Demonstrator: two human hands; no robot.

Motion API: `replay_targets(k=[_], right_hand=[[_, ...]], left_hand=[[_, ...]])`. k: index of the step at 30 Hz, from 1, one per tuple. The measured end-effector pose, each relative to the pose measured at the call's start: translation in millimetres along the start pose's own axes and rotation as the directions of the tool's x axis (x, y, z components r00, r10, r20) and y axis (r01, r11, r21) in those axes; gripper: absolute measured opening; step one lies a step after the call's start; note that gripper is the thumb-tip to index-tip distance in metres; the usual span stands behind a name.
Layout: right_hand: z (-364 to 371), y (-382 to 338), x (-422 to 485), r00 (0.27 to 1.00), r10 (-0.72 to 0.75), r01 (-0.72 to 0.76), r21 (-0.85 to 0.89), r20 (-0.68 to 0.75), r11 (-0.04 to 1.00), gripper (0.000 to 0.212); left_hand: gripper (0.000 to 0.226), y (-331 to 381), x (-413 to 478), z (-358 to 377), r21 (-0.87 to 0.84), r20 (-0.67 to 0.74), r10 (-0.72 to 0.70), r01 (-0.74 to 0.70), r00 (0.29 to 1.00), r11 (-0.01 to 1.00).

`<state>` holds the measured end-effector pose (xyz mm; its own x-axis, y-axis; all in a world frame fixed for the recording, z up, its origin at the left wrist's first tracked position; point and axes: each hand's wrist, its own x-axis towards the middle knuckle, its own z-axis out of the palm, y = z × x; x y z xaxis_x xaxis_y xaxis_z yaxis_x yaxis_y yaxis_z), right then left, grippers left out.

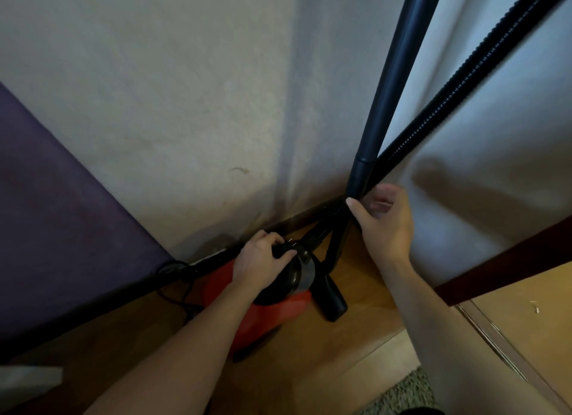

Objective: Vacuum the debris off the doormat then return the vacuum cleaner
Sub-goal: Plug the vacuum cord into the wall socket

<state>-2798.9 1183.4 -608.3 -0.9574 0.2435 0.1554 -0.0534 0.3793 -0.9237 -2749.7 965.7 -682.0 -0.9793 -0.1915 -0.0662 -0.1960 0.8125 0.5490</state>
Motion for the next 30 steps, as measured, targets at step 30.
replay_targets(k=[30], right_hand=[[111, 19, -76, 0.505, -0.16, 0.661, -0.261, 0.848, 0.703, 0.066]], left_hand=[[0.006, -77, -92, -157, -0.596, -0.289, -0.16, -0.047, 0.944, 0.802]])
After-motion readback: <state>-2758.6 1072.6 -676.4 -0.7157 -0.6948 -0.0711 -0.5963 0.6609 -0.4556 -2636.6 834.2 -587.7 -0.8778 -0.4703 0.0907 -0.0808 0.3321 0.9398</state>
